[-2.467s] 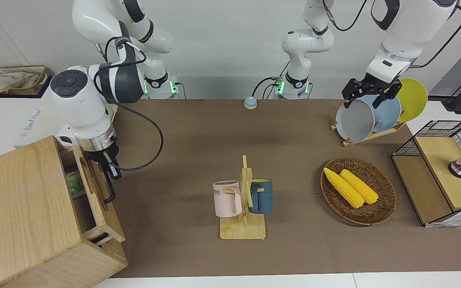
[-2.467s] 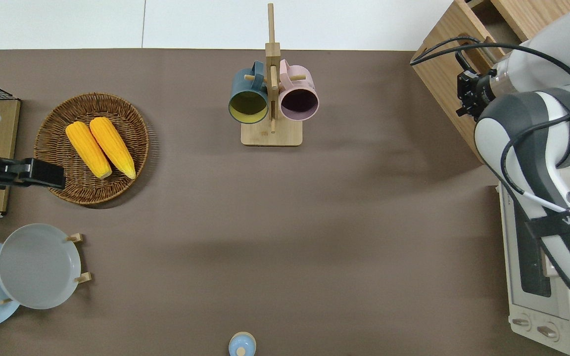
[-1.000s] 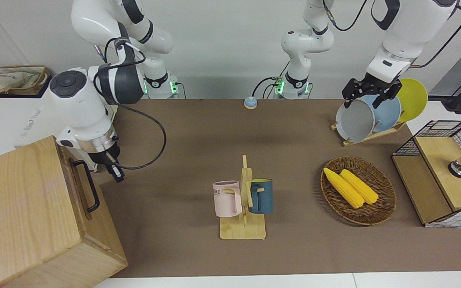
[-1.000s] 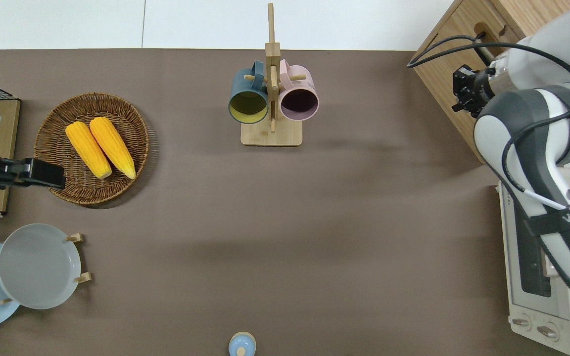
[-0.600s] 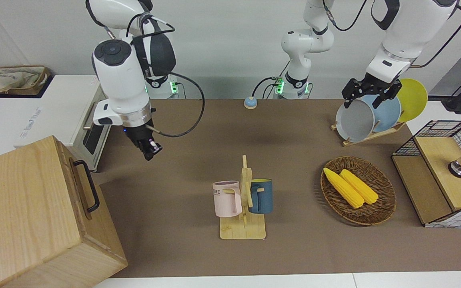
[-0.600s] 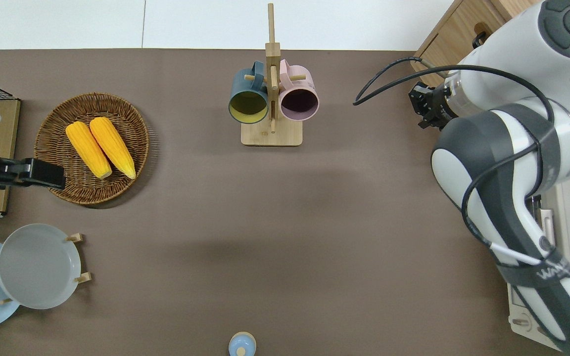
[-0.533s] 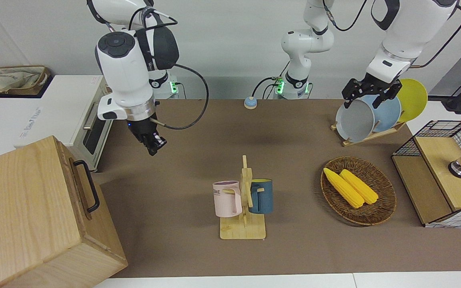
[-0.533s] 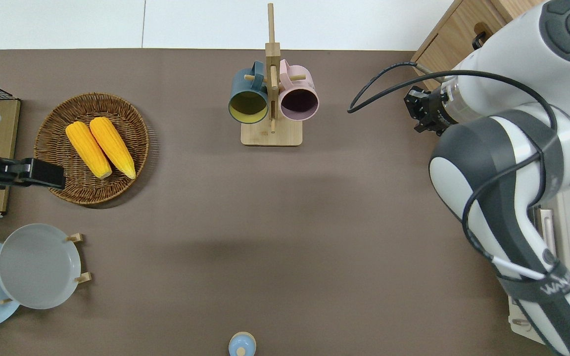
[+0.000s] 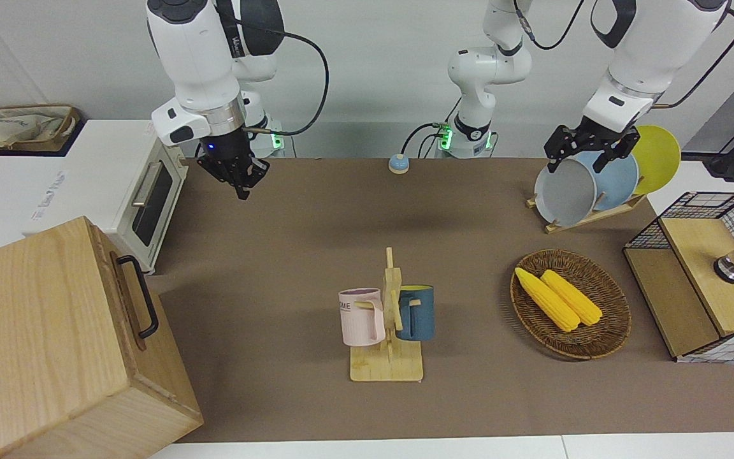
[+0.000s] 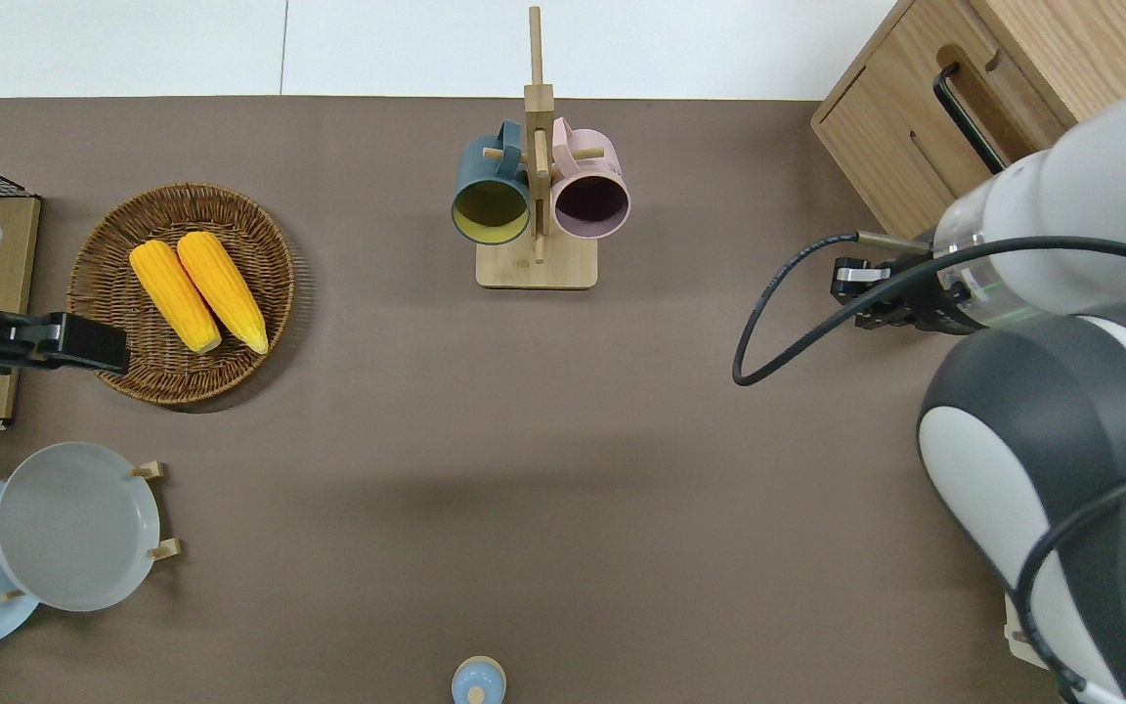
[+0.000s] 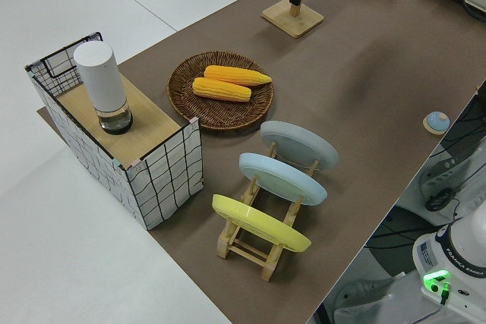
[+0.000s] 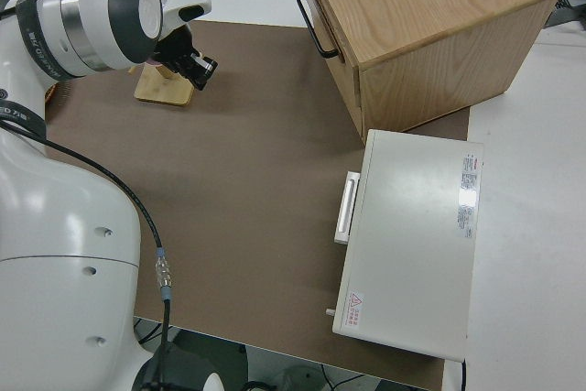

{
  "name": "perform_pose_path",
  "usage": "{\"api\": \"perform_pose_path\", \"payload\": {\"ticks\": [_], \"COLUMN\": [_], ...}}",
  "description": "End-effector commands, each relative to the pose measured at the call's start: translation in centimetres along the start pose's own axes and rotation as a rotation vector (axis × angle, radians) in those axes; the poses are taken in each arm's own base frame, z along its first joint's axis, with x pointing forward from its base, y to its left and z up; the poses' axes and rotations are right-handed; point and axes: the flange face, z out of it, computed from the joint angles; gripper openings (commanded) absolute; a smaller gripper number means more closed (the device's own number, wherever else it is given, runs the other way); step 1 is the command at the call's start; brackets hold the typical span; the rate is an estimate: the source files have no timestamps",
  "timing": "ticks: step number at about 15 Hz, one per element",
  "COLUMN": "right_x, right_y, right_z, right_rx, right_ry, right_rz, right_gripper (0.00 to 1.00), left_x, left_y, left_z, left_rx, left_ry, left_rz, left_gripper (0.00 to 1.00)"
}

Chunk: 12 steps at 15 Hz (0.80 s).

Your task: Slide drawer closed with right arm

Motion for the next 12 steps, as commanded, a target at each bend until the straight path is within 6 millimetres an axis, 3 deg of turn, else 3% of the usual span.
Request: {"api": "perform_pose_path", "payload": {"ticks": [1, 3, 4, 5, 8, 12], "right_x": [-0.1, 0.2, 0.3, 0.3, 1.1, 0.9], "right_y": [3.4, 3.7, 3.8, 3.8, 5.0, 5.1], "right_z": [-0.2, -0.3, -0.3, -0.4, -1.1, -1.5], "right_rx": [0.015, 0.014, 0.010, 0.007, 0.022, 0.014], "right_ry": [-0.024, -0.020, -0.019, -0.016, -0.006, -0.017], "right_rz": [-0.156, -0.173, -0.175, -0.172, -0.164, -0.175], "right_gripper": [0.000, 0.258, 0.555, 0.971, 0.990, 0.992], "left_x": [0.2, 0.1, 0.1, 0.1, 0.1, 0.1], "left_y": [-0.1, -0.1, -0.1, -0.1, -0.1, -0.1], "left_z": [-0.3, -0.4, -0.3, -0.3, -0.3, -0.4], "left_rx": [0.016, 0.016, 0.016, 0.016, 0.016, 0.016], "left_ry": [-0.008, -0.005, -0.007, -0.007, -0.007, -0.005], "left_rz": [0.011, 0.011, 0.011, 0.011, 0.011, 0.011], "left_gripper": [0.99, 0.99, 0.99, 0.99, 0.99, 0.99]}}
